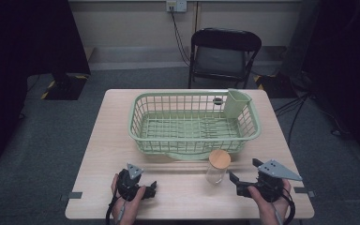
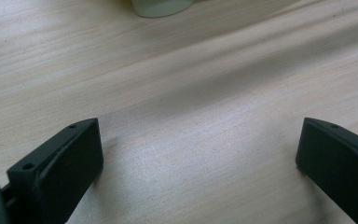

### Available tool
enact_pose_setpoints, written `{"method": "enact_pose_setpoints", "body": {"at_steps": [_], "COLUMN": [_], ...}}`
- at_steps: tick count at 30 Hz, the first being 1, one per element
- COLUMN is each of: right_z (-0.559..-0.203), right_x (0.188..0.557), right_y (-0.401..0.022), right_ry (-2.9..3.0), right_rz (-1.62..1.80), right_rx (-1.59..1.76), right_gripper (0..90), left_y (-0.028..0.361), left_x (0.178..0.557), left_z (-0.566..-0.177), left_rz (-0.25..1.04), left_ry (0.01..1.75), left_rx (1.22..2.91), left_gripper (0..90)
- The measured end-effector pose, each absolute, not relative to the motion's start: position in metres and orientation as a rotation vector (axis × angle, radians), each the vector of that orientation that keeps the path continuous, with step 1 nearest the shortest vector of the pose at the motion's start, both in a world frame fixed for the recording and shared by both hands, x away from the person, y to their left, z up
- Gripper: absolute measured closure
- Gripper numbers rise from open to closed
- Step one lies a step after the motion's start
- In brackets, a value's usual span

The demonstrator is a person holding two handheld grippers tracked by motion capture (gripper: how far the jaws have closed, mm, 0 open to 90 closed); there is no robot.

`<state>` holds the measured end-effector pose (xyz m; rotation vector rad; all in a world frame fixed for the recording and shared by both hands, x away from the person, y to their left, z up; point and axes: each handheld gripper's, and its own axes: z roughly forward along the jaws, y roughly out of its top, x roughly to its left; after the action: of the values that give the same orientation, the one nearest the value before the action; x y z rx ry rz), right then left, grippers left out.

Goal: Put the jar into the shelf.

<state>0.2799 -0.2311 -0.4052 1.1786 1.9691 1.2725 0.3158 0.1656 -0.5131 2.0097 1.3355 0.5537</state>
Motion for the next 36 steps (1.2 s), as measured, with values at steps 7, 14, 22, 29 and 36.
{"method": "enact_pose_setpoints", "body": {"at_steps": [7, 14, 22, 29, 36], "right_z": [-0.398, -0.406, -0.414, -0.426, -0.431], "right_x": [0.284, 0.301, 0.321, 0.334, 0.340], "right_y": [-0.214, -0.201, -0.192, -0.190, -0.188], "right_ry": [2.010, 2.067, 2.142, 2.197, 2.223], "right_rz": [1.301, 1.291, 1.270, 1.264, 1.262], "right_rx": [1.086, 1.038, 1.034, 1.040, 1.044], "right_gripper": [1.6, 1.1, 2.3, 6.5, 10.3], "left_y": [0.166, 0.166, 0.166, 0.166, 0.166], "left_x": [0.316, 0.316, 0.316, 0.316, 0.316], "left_z": [-0.513, -0.513, -0.513, -0.513, -0.513], "left_rz": [0.554, 0.554, 0.554, 0.554, 0.554], "left_ry": [1.336, 1.336, 1.336, 1.336, 1.335], "left_rx": [2.010, 2.009, 2.010, 2.010, 2.010], "left_gripper": [0.4, 0.4, 0.4, 0.4, 0.4]}}
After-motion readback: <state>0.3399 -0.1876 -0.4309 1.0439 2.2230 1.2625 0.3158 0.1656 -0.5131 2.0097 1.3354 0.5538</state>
